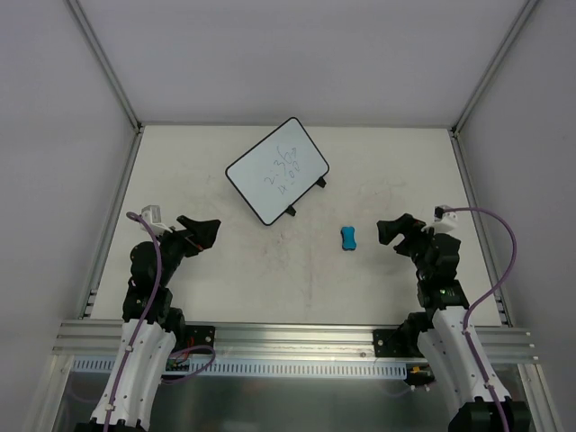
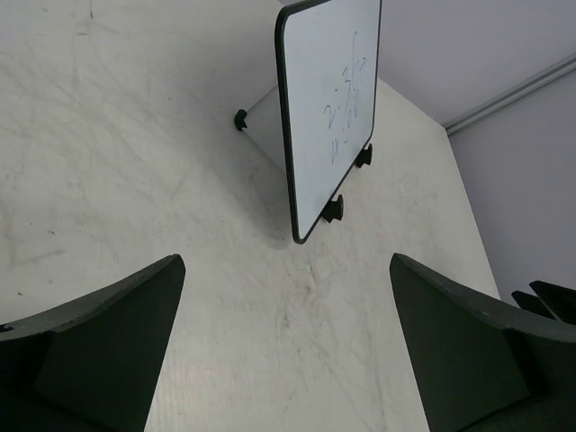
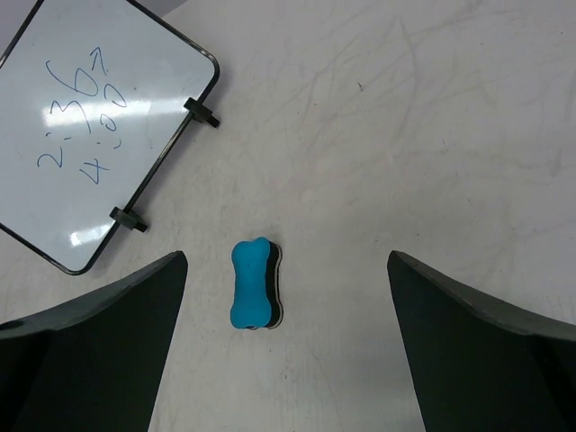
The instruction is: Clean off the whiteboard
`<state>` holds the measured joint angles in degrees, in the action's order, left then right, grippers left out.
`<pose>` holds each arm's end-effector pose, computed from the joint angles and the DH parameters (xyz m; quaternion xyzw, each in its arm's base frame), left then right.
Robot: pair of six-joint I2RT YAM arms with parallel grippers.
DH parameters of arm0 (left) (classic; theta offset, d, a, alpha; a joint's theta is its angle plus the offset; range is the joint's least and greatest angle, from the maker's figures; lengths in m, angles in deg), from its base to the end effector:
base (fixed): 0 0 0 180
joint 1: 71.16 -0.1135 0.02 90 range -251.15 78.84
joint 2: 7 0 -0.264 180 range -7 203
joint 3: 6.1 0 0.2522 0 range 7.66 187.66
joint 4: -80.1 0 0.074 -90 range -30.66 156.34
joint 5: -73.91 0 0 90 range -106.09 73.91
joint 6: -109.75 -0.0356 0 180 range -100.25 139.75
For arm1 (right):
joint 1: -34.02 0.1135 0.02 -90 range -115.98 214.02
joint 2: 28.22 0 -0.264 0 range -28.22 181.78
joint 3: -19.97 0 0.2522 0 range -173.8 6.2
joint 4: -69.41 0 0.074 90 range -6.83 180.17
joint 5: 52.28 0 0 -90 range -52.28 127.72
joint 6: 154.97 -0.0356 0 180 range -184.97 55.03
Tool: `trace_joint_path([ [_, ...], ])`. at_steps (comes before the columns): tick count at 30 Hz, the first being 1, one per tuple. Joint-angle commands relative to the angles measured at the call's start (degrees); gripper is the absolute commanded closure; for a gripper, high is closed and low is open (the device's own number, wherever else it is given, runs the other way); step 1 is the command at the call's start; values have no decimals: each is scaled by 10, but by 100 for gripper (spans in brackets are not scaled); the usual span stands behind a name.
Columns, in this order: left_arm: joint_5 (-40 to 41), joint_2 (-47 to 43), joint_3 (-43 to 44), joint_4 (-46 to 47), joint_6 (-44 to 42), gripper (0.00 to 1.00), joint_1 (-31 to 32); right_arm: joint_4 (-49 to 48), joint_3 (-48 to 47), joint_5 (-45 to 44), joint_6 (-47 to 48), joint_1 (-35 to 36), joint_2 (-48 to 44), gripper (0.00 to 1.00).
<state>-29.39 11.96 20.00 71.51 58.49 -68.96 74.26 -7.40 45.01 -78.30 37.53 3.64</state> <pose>0.1288 -0.0131 0.2279 -0.1462 0.7007 -0.3202 0.6206 0.1545 0.0140 0.2154 0.0241 0.7615 0.1425 0.6318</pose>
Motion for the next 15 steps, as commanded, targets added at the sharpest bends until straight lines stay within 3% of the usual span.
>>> trace_joint_path([
  [1, 4, -7, 11, 6, 5, 1, 0, -31, 7, -21, -4, 4, -20, 1],
  [8, 5, 2, 18, -1, 0, 1, 0, -5, -30, 4, 24, 15, 34, 1],
  [11, 0, 3, 20, -1, -3, 1, 0, -9, -49, -1, 39, 55, 79, 1],
  [15, 1, 2, 20, -1, -6, 1, 0, 20, -96, -85, 80, 165, 135, 1],
])
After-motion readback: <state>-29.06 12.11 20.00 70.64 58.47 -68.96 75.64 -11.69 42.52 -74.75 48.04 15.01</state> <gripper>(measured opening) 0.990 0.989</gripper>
